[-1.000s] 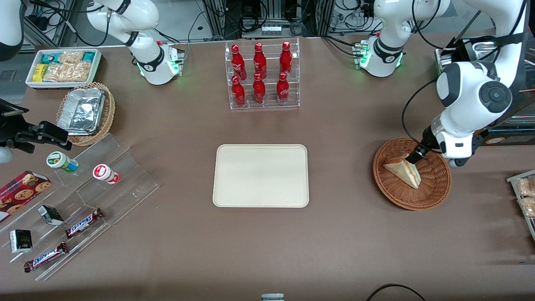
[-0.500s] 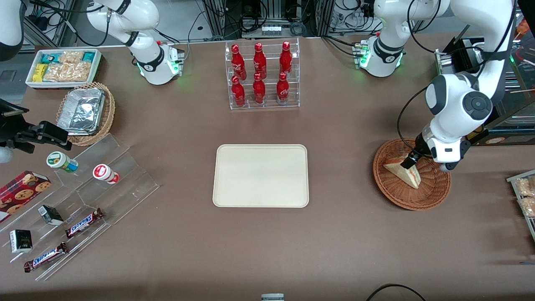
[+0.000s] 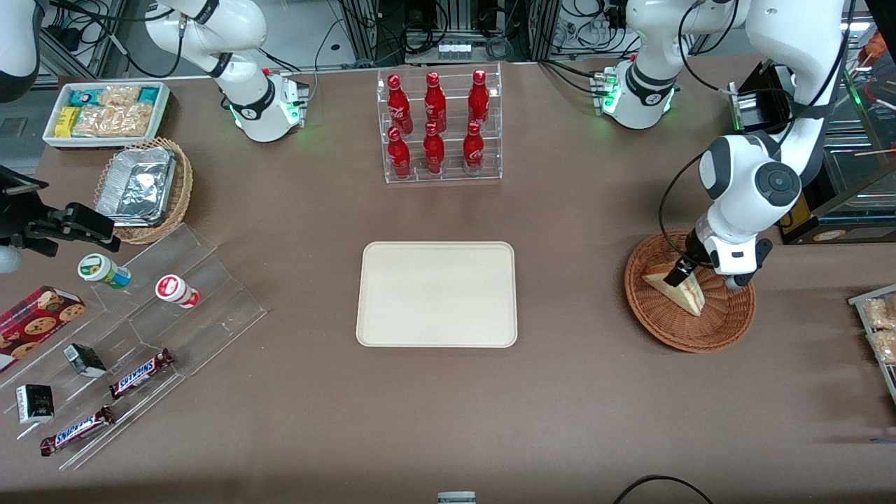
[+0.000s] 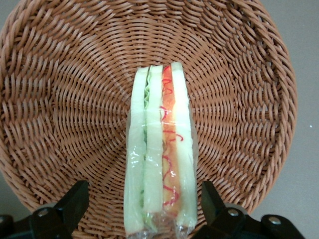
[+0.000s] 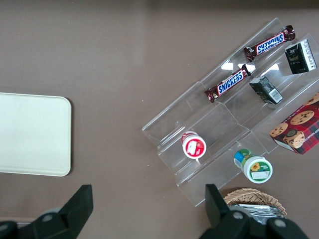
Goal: Place sandwich from basket to tray
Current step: 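Close the left gripper on the wrapped sandwich in the basket, then lift the sandwich and carry it with the left gripper over the tray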
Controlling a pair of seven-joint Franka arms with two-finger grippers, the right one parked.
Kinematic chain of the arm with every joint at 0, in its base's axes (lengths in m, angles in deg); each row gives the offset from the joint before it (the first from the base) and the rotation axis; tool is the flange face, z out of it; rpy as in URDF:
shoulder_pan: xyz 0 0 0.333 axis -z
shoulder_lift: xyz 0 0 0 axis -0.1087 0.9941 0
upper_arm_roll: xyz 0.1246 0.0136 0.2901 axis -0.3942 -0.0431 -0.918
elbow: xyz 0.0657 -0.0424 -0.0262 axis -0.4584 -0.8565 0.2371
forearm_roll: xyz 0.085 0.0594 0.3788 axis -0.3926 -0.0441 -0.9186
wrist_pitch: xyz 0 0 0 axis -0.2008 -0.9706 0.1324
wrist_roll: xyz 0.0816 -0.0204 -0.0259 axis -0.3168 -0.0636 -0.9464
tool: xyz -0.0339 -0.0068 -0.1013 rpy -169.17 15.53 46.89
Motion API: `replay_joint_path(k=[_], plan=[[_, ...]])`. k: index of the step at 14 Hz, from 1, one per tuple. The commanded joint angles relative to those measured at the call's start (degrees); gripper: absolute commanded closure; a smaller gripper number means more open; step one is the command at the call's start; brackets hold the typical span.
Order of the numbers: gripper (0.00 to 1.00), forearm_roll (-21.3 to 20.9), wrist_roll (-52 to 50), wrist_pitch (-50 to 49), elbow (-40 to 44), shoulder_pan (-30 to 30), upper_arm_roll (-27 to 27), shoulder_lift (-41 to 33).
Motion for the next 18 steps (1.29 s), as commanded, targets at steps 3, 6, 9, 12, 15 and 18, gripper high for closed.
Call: replay_joint_path(k=[3, 6, 9, 12, 15, 18], plan=[[0.74, -0.4, -0.9, 1.7, 0.8, 0.0, 0.0, 0.0], [0.90, -1.8, -0.5, 0.7, 1.4, 0.2, 0.0, -1.8], [0.90, -6.8, -1.1, -13.7, 6.0, 0.8, 0.3, -7.5], [0.90, -8.9, -0.3, -34.5, 17.5, 0.7, 5.2, -10.1], [0.90, -7.9, -1.1, -40.9, 24.0, 1.1, 11.8, -10.1], [0.90, -3.9, -0.5, -39.8, 28.9, 1.2, 20.3, -7.1]])
